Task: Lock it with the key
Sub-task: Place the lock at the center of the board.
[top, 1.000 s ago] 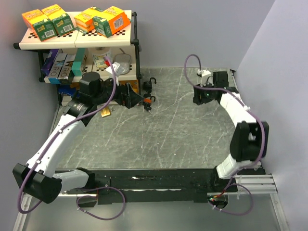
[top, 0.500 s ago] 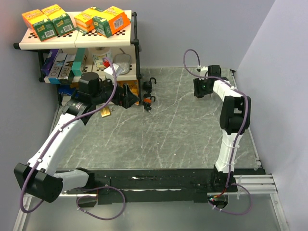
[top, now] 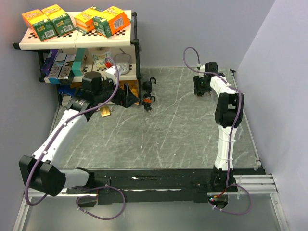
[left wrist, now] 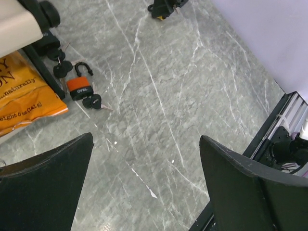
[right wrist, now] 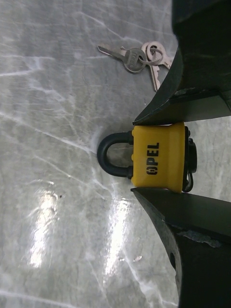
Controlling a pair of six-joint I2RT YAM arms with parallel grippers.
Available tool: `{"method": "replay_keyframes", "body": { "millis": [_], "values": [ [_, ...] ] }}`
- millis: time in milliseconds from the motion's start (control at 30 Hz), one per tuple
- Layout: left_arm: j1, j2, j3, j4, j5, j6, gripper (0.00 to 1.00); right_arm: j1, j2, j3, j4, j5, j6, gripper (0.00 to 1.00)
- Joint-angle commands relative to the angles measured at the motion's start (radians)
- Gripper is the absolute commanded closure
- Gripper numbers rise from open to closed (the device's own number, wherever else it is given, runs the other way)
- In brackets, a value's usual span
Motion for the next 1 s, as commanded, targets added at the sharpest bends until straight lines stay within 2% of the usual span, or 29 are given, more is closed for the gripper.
{"method": "replay_keyframes", "body": {
  "millis": [0, 33, 67, 133, 200, 233, 300, 333, 467, 600, 800, 967],
  "values": [
    [0.022, 0.013, 0.039, 0.041, 0.043, 0.018, 0.04, -0.006, 0.021, 0.065, -0.031, 0.046, 0.047, 0.83],
    [0.026, 0.014, 0.042, 0.039, 0.046, 0.019, 0.04, -0.006, 0.022, 0.053, -0.026, 0.050, 0.050, 0.72],
    [0.030, 0.016, 0.045, 0.038, 0.049, 0.019, 0.04, -0.004, 0.022, 0.046, -0.023, 0.053, 0.059, 0.66],
    [0.037, 0.019, 0.048, 0.030, 0.055, 0.030, 0.04, -0.004, 0.026, 0.046, -0.029, 0.064, 0.064, 0.55],
    [0.042, 0.020, 0.050, 0.023, 0.060, 0.034, 0.04, -0.004, 0.026, 0.045, -0.027, 0.067, 0.069, 0.49],
    [0.043, 0.020, 0.050, 0.021, 0.069, 0.039, 0.04, -0.006, 0.023, 0.036, -0.018, 0.070, 0.069, 0.41],
    [0.045, 0.023, 0.053, 0.015, 0.080, 0.042, 0.04, -0.004, 0.017, 0.036, -0.018, 0.069, 0.069, 0.33],
    [0.045, 0.025, 0.055, 0.012, 0.083, 0.041, 0.04, -0.006, 0.015, 0.037, -0.021, 0.067, 0.069, 0.25],
    [0.048, 0.019, 0.062, 0.007, 0.095, 0.041, 0.04, -0.004, -0.018, 0.031, -0.017, 0.037, 0.064, 0.15],
    [0.046, 0.000, 0.081, -0.007, 0.100, 0.034, 0.04, -0.006, -0.095, -0.003, 0.002, -0.005, 0.070, 0.13],
    [0.098, -0.024, 0.124, -0.109, 0.130, -0.011, 0.04, -0.003, -0.320, -0.090, 0.016, -0.048, 0.067, 0.11],
    [0.178, -0.114, 0.065, -0.119, 0.138, -0.056, 0.04, 0.016, -0.481, -0.167, 0.000, -0.109, 0.102, 0.04]
  ]
}}
